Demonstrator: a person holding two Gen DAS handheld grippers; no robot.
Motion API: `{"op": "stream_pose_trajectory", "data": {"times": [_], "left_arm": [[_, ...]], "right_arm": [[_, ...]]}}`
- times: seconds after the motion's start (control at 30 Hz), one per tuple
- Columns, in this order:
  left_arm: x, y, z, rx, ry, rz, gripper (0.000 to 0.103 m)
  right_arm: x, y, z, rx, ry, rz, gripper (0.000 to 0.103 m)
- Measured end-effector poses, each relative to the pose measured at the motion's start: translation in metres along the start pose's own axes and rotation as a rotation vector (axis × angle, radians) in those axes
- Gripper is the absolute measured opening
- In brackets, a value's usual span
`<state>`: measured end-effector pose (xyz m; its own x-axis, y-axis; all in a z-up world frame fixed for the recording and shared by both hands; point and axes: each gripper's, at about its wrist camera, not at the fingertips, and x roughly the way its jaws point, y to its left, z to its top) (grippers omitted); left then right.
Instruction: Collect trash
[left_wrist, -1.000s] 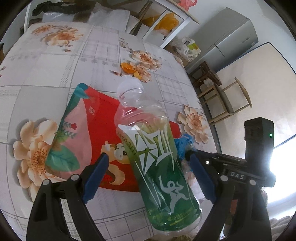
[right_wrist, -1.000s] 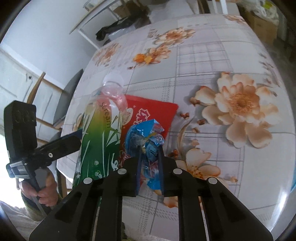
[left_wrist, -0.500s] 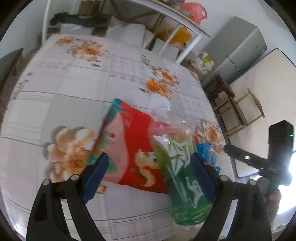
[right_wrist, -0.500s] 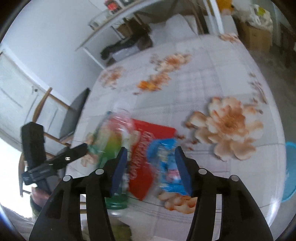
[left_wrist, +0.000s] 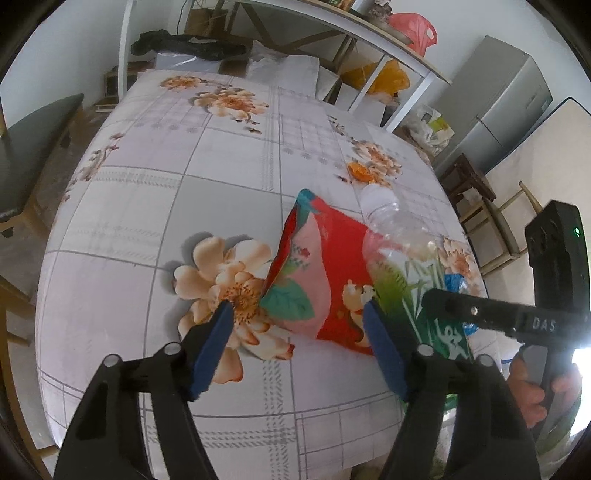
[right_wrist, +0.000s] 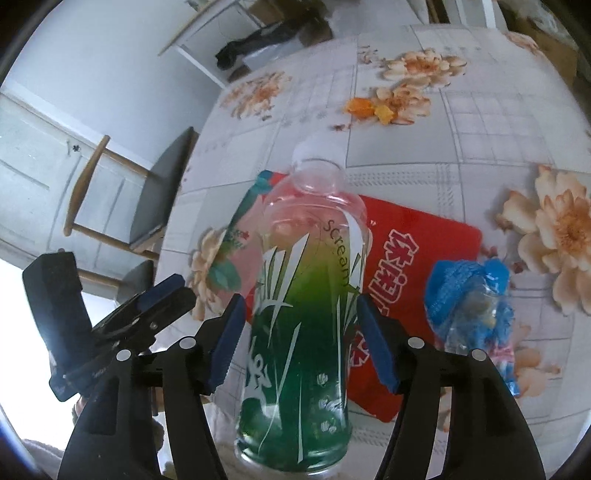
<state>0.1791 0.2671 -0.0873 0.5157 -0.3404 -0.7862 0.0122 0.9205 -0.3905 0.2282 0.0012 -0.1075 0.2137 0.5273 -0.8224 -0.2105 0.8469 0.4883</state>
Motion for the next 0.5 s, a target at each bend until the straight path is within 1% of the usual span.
{"op": "stream_pose_trajectory", "data": {"times": [0.2, 0.27, 0.3, 0.33, 0.5], "left_arm": [[0.005, -0.007, -0.003, 0.021, 0.003, -0.021, 0.054], [0.006, -0.010, -0.003, 0.030, 0.003, -0.024, 0.051], [0.008, -0.012, -0.004, 0.036, 0.005, -0.027, 0.050], [0.009, -0.012, -0.005, 0.038, 0.007, -0.028, 0.048], [0.011, -0.013, -0.007, 0.037, 0.015, -0.026, 0.046]], "right_arm": [[0.014, -0.003, -0.001, 0.039, 0.034, 0.038, 0.061], [0.020, -0.004, -0.003, 0.053, 0.054, 0.054, 0.058], [0.022, -0.005, -0.003, 0.058, 0.060, 0.062, 0.055], [0.025, -0.005, -0.005, 0.064, 0.062, 0.073, 0.054], [0.018, -0.004, -0.008, 0.066, 0.041, 0.087, 0.053]]}}
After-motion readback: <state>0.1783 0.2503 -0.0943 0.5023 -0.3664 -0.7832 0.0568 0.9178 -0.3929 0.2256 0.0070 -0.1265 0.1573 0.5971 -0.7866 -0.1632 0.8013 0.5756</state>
